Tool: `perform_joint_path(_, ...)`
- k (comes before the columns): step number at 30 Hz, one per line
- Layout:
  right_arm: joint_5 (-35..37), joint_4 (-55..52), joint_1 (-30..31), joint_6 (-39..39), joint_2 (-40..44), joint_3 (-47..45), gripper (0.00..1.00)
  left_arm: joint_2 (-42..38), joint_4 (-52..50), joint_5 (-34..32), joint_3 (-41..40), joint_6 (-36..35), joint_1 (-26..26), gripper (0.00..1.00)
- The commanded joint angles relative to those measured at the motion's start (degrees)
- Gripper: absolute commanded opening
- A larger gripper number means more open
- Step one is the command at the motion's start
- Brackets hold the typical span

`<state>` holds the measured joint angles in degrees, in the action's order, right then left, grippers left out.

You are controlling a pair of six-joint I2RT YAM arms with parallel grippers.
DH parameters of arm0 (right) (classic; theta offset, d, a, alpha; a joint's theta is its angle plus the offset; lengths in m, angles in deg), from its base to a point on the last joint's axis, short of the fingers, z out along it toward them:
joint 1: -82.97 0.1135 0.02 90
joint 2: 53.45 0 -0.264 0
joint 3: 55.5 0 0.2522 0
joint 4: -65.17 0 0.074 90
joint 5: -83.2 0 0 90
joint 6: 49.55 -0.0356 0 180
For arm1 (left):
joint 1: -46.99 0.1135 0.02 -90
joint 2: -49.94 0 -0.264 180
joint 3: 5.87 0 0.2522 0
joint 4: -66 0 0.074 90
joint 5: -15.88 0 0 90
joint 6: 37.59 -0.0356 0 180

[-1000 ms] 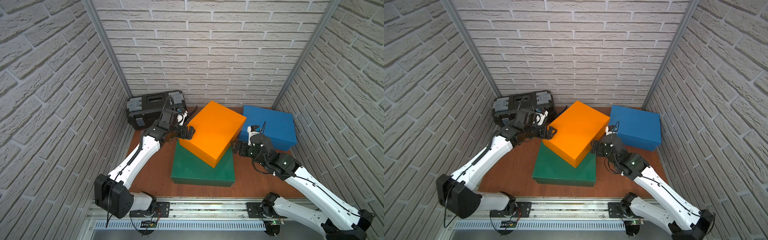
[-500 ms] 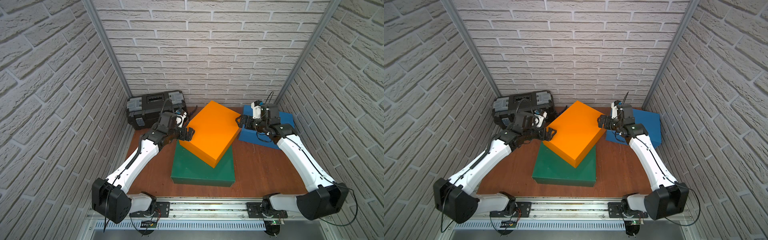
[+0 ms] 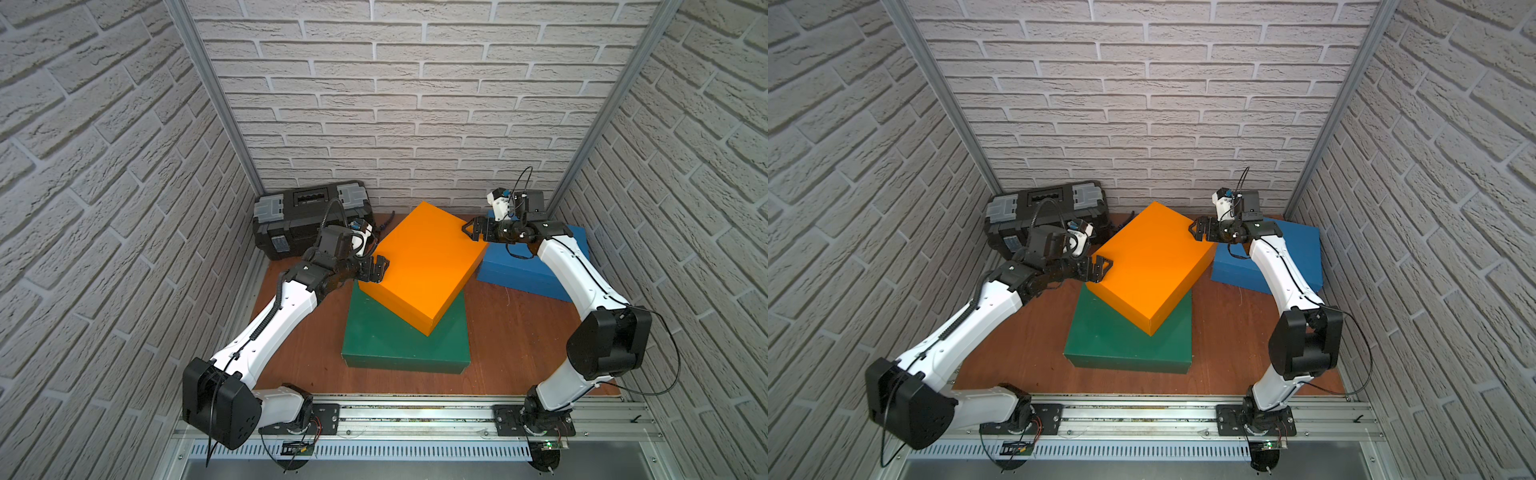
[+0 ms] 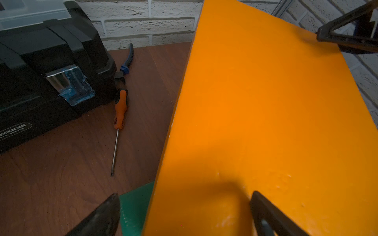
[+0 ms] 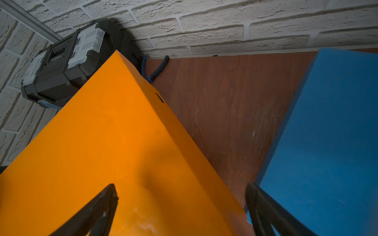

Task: Stack the shoeboxes
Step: Adjust the shoebox.

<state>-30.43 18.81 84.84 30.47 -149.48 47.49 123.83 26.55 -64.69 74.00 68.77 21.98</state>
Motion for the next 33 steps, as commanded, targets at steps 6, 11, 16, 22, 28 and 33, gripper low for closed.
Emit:
perform_joint_path(6, -10.42, -4.65, -0.84, 3.39, -1.96, 3.97, 0.92, 2.64, -10.28, -2.39, -0.24, -1.5, 1.3, 0.98)
perform_joint_path(11, -11.54, -5.95, -0.86, 3.68, 1.54, 1.42, 0.91, 0.69, -8.59, 1.72, 0.49, 0.05, 5.2, 0.98)
perform_joint_path(16, -14.17, -9.21, -0.82, 5.45, 4.52, -0.88, 0.91, 0.33, -10.05, 3.7, 2.72, 0.12, 8.11, 0.98)
perform_joint_path(22, -14.84, -9.69, -0.81, 4.96, 8.92, -6.3, 0.89, -0.71, -10.34, 5.67, 2.85, 2.16, 11.63, 0.98)
perform_joint_path(28, -16.6, -8.97, 0.13, 3.32, 13.18, -12.82, 0.87, -2.38, -12.59, 5.9, 2.28, 1.75, 13.89, 0.98)
perform_joint_path(33, -15.86, -8.16, 0.93, 2.73, 18.15, -17.71, 0.86, -3.71, -13.52, 6.89, 1.37, 1.41, 15.52, 0.98)
